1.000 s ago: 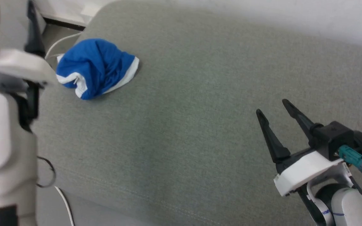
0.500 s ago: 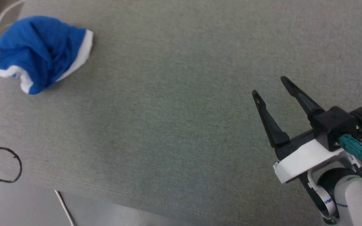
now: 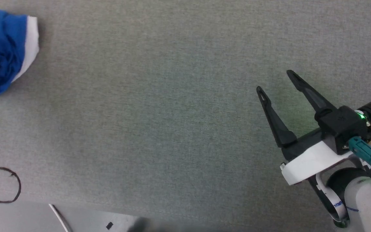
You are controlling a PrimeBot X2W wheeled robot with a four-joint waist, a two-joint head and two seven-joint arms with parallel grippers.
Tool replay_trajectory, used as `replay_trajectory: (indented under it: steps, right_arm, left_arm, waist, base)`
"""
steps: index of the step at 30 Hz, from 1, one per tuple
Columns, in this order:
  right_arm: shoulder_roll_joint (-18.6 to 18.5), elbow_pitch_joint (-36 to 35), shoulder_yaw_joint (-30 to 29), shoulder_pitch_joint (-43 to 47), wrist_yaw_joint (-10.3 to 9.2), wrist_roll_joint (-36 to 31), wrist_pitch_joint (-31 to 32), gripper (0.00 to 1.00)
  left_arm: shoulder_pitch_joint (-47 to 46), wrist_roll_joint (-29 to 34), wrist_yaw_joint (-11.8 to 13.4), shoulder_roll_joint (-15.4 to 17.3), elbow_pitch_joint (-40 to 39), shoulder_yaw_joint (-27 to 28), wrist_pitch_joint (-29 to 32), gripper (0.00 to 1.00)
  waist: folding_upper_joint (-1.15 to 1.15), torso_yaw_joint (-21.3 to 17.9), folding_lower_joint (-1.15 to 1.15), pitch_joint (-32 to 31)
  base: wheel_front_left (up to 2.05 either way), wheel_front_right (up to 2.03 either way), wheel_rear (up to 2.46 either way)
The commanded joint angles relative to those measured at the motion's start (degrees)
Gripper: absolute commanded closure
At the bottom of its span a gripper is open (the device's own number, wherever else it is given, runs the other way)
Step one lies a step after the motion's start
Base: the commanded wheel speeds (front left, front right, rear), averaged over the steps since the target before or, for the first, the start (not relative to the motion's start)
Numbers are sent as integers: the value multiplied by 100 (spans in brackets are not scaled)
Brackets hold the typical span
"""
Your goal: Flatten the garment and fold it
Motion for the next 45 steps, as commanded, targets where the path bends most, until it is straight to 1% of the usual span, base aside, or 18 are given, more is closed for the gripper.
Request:
replay_trajectory:
  steps: [1,2,3,5,8,11,14,19,25,30,33,38,41,45]
  right_arm:
    - [-16,-28,11,-85,-11,-16,-22,0]
    - [-20,-25,7,-86,-11,-14,-23,0]
    - [-22,-26,-6,-93,-11,-14,-24,0]
    - [-30,-26,-21,-108,-11,-7,-25,0]
    - [-33,-1,-28,-115,-11,3,-35,0]
    - [-5,73,-45,-96,-11,32,-62,0]
    - [43,203,-43,-75,-11,93,-119,0]
    - [163,465,-81,-35,-11,227,-236,0]
    - [326,739,-192,73,-11,352,-317,0]
    - [428,880,-298,244,-11,411,-351,0]
    - [490,940,-405,394,-11,417,-374,0]
    - [582,1001,-551,581,-11,393,-393,0]
    - [628,1000,-630,671,-11,358,-380,0]
    - [668,1018,-688,763,-11,299,-381,0]
  left_arm:
    - [68,-41,-11,16,53,-18,45,2]
    - [69,-47,-12,29,85,-33,115,55]
    - [63,-67,-2,40,113,-25,162,100]
    - [60,-98,9,54,153,-21,235,100]
    - [77,-47,54,112,143,-66,187,100]
    - [72,35,111,161,49,-114,-58,100]
    - [54,230,210,230,-115,-214,-595,100]
    - [-55,551,508,269,-314,-327,-1768,100]
    - [-288,1063,636,258,-507,-682,-3344,100]
    - [-500,1342,711,200,-565,-913,-4358,100]
    - [-586,1375,702,77,-642,-991,-4717,100]
    - [-614,1346,500,-180,-872,-1152,-4905,100]
    - [-575,1245,402,-463,-1002,-1253,-4841,100]
    - [-402,1053,340,-996,-1288,-1409,-4559,100]
  waist:
    - [0,-86,-1,79]
    - [0,-93,-1,78]
    - [0,-100,-1,76]
    - [0,-113,-1,58]
    - [0,-129,-1,-20]
    - [0,-121,-1,-172]
    - [0,-103,-1,-411]
    - [0,-61,-1,-924]
    - [0,-19,-1,-1552]
    - [0,-63,-1,-1987]
    - [0,-113,-1,-2239]
    - [0,-336,-1,-2575]
    - [0,-509,-1,-2716]
    - [0,-789,-1,-2839]
  base:
    - [0,0,0]
    - [0,0,0]
    - [0,0,0]
    - [0,0,0]
    - [0,0,0]
    - [0,0,0]
    - [0,0,0]
    - [0,0,0]
    - [0,0,0]
    - [0,0,0]
    - [0,0,0]
    - [0,0,0]
    - [0,0,0]
    - [0,0,0]
